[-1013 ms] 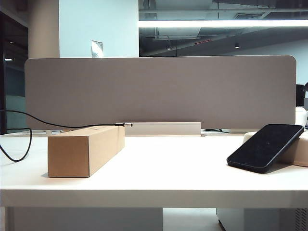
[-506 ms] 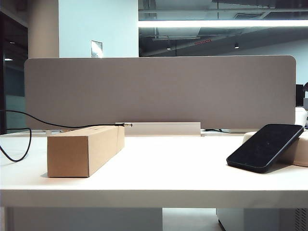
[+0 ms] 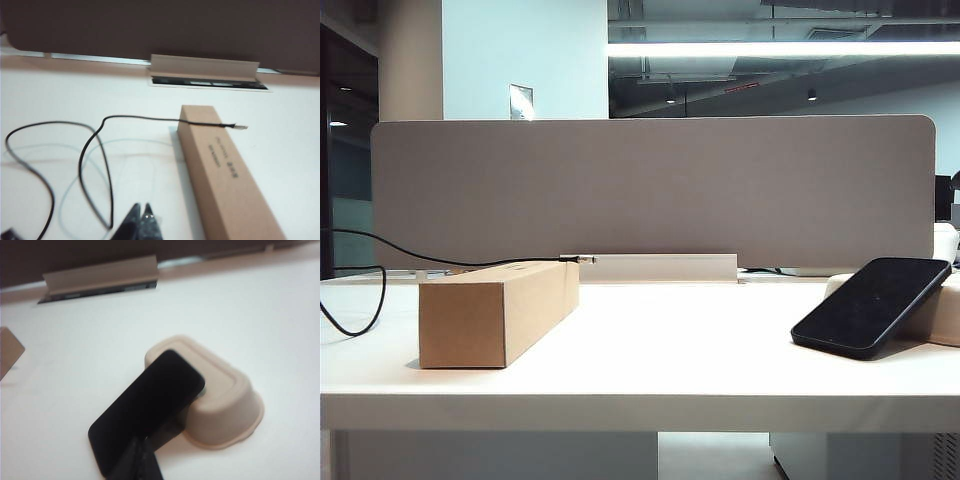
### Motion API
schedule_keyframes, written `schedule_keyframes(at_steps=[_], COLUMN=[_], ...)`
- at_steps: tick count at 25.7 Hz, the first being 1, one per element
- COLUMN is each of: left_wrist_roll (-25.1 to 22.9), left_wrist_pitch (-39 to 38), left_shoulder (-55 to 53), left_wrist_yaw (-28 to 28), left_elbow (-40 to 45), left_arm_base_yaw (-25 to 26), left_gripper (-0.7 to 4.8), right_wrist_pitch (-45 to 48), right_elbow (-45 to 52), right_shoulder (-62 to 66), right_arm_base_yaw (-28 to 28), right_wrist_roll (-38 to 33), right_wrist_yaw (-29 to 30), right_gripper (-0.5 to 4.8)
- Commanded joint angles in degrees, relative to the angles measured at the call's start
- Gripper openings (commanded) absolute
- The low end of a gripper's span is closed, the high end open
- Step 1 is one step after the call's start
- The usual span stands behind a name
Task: Pick up the charging cable and the phone, plug the charging cable into the charging port on the phone, and finally place them back on the table.
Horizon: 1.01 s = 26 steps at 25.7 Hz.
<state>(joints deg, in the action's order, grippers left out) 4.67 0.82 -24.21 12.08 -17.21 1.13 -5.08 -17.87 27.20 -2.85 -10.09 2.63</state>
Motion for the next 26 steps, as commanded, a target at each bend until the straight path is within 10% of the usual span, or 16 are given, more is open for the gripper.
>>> schedule_keyframes(at_steps=[1,10,14,26], left_wrist_roll=[-0.2,-0.85,-6.27,-12.22], left_wrist_pitch=[3.19,3.15,2.95,1.03], left_shoulder=[-5.01,-25.03,-34.75,-48.43], left_wrist_yaw=[2.36,8.07,9.84,9.66], left_elbow=[-3.39,-17.29,-24.96,-34.6], left_arm_base_yaw=[-0.04,-0.17,-2.08,-9.11], left_gripper=[-0.06,-0.06,-0.06,-0.06], right_wrist_pitch=[0.57,0.68,1.79,12.55], right_elbow=[-0.35,-0.35,-0.35,-0.81], right_shoulder=[2.1,7.48,13.03,26.34], right_arm_base_yaw=[0.07,0.11,0.11,0.48], right_wrist_roll=[-2.95,-6.82,-9.88,-17.9], right_wrist_yaw=[1.44,3.58,6.56,12.55], right_gripper=[0.0,1.13,2.55,2.85])
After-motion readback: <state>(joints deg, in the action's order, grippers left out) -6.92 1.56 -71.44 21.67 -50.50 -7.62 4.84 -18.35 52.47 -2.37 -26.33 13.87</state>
